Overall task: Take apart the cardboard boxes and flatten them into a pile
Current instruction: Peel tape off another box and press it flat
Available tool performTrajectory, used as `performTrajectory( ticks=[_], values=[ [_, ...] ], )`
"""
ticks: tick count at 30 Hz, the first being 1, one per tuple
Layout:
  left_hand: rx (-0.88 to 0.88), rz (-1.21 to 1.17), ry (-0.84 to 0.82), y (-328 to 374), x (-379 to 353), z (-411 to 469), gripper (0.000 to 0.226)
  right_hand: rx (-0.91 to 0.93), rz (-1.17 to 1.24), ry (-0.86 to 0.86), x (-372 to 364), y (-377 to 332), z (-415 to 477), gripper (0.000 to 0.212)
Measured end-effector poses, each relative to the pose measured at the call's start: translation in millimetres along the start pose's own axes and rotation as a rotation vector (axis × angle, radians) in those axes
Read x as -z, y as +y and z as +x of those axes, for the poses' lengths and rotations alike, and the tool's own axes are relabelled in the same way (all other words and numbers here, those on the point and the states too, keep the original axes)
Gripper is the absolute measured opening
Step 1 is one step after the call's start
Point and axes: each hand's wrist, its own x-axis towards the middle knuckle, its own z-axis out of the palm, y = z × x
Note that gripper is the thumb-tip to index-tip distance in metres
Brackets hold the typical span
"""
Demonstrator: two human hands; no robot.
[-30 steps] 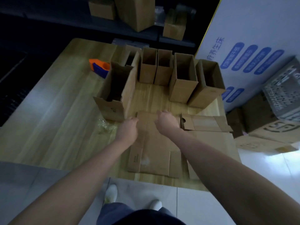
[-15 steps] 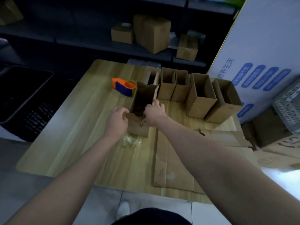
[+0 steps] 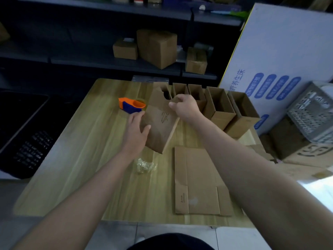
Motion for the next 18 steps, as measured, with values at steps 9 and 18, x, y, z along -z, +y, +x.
performTrajectory(
  ticks=[9,18],
  values=[
    [-0.225,0.060,0.201,31.9,7.3,-2.9,0.029,-0.227,0.292,0.140,37.3,-4.9,-4.8,0.053],
    [-0.206,0.267,0.151,40.5,2.3,-18.5,0.032,-0.284,0.359,0.193,55.8,11.9,-13.3,0.040]
  ],
)
